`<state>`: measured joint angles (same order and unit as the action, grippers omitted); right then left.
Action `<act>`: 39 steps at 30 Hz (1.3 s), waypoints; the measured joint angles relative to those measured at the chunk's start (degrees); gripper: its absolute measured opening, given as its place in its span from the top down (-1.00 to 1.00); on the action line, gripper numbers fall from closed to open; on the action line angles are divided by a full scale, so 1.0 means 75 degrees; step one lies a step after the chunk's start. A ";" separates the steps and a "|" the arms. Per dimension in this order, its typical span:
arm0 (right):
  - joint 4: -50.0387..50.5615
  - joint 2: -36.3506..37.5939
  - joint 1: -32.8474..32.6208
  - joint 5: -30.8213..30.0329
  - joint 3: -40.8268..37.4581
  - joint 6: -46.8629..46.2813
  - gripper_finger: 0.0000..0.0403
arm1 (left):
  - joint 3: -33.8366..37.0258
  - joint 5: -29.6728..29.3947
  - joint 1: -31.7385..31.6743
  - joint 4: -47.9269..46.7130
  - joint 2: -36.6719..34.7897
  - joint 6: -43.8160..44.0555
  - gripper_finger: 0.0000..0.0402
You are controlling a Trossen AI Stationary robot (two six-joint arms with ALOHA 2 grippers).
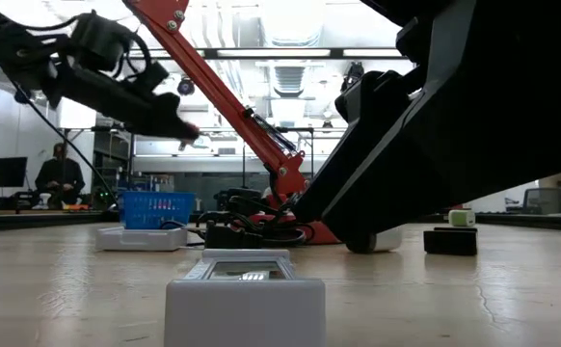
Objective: Pick & Place Office items
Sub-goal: Put the light pink charger adapter into the blue bin
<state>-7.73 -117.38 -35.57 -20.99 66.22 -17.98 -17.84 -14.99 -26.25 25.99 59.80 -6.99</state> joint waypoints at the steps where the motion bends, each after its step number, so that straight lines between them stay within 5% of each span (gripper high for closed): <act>1: 0.0003 0.0000 0.0000 0.0000 0.0000 0.0000 -0.11 | -0.0117 -0.0140 0.0001 -0.0353 0.0005 0.0081 0.35; 14: -0.0019 0.0000 -0.0006 0.0003 0.0000 -0.0003 -0.11 | -0.1078 -0.0608 -0.0154 -0.3463 0.0085 0.0872 0.35; 39: -0.0032 0.0000 -0.0006 0.0029 -0.0003 -0.0011 -0.11 | -0.2484 -0.0276 -0.0220 -0.5835 0.2215 0.1194 0.35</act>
<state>-7.97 -117.38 -35.62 -20.78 66.19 -18.06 -36.47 -17.06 -27.90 -17.77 76.41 1.97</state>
